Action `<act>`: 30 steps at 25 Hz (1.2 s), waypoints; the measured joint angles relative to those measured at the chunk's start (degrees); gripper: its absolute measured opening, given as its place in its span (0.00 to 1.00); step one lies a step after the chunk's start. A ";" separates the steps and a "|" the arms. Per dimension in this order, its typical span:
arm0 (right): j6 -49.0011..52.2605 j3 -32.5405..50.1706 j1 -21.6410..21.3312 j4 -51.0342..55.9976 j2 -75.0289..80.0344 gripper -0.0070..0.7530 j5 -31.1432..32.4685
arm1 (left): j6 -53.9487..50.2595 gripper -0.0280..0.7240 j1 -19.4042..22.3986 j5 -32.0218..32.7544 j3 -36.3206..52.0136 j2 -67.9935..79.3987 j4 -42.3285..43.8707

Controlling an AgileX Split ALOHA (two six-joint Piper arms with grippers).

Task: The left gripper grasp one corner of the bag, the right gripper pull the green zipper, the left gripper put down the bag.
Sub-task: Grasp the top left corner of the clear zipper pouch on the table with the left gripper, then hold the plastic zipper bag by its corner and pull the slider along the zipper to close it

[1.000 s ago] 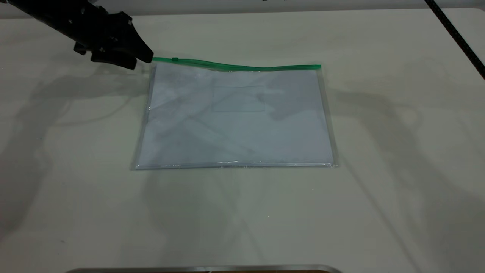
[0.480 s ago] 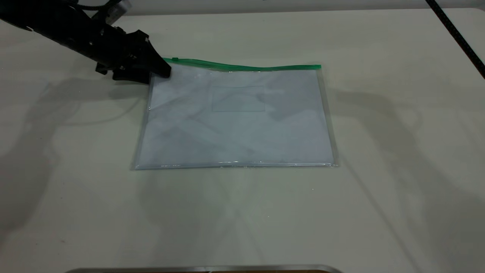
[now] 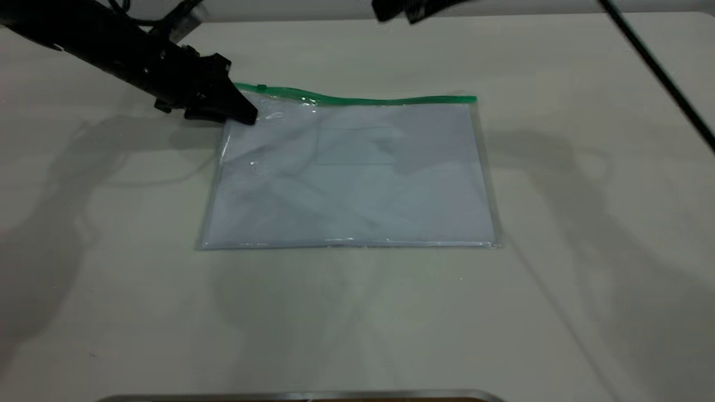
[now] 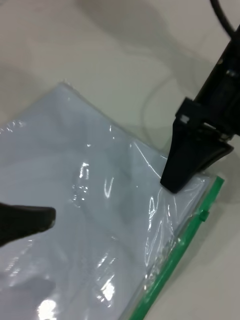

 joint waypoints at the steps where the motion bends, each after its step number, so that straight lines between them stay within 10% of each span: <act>1: -0.71 -1.40 0.00 0.00 1.29 0.69 0.48 | 2.10 0.20 -0.41 0.01 0.00 0.00 -0.06; 16: -7.16 -25.21 0.00 -0.77 13.54 0.69 17.75 | 35.27 0.18 -5.29 7.64 0.00 -3.37 0.65; 30: -10.28 -26.73 0.80 1.43 18.54 0.69 19.66 | 46.02 0.11 -6.02 13.47 0.00 -6.51 0.83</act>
